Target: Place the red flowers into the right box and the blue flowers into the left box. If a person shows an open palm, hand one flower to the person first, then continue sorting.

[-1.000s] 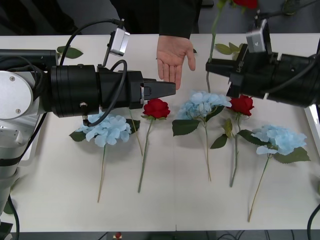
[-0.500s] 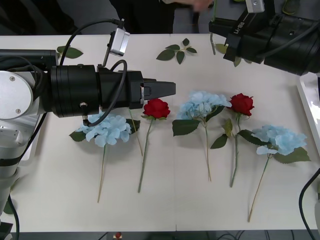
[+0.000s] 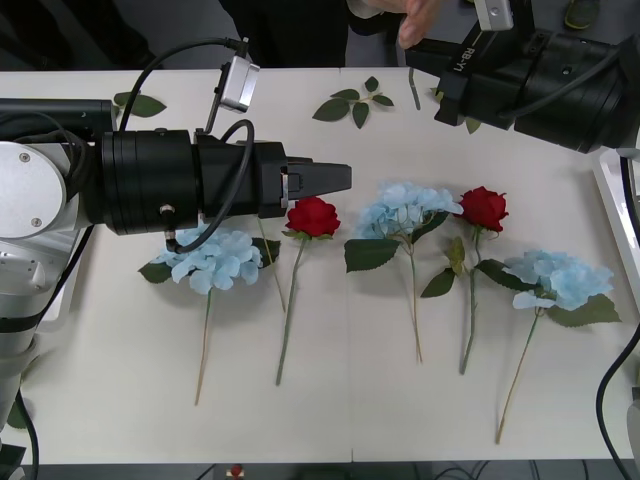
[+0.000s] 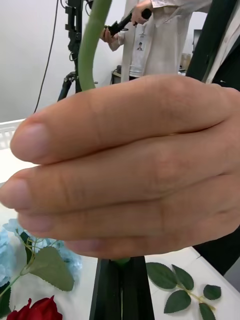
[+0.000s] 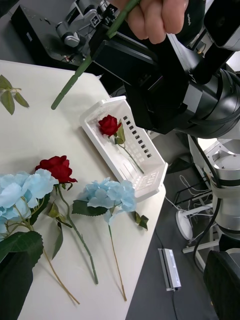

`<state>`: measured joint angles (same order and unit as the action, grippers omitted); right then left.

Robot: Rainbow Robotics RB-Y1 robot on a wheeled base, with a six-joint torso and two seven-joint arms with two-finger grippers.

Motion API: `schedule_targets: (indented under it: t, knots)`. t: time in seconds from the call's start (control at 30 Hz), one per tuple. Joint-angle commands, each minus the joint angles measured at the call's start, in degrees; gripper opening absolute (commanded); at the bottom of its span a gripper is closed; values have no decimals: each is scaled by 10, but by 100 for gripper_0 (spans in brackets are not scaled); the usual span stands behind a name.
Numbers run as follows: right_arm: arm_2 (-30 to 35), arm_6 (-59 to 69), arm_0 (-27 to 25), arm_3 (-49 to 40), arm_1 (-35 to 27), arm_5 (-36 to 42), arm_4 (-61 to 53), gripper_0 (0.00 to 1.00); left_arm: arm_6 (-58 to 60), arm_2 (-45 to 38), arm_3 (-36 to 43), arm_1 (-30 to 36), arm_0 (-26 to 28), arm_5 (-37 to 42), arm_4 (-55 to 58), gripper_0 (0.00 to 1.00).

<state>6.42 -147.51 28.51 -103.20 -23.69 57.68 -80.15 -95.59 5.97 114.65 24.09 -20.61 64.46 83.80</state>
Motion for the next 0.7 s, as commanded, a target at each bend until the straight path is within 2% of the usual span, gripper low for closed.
schedule_targets:
  t: [0.03, 0.07, 0.13, 0.2, 0.27, 0.33, 0.7]
  knots:
    - [1, -21, 4, -11, 4, -1, -12, 0, -10, -4, 21, 3, 2, -1, 2, 100]
    - [1, -23, 3, -11, 4, -1, -14, 3, -10, -4, 21, 3, 2, -1, 2, 100]
    - [1, -23, 1, -11, 4, -1, -19, 21, -10, -3, 20, 3, 2, -1, 1, 100]
    - [1, -27, 1, -11, 4, -2, -25, 68, -11, -4, 21, 3, 2, -1, 1, 100]
    - [0, -31, 0, -11, 4, -1, -32, 90, -11, -4, 21, 3, 2, -1, 2, 100]
    - [0, -33, -1, -11, 4, -1, -33, 100, -11, -4, 21, 3, 2, -1, 2, 100]
    - [2, -37, -6, -11, 2, 10, -37, 100, -12, -3, 21, 1, 3, -1, 2, 100]
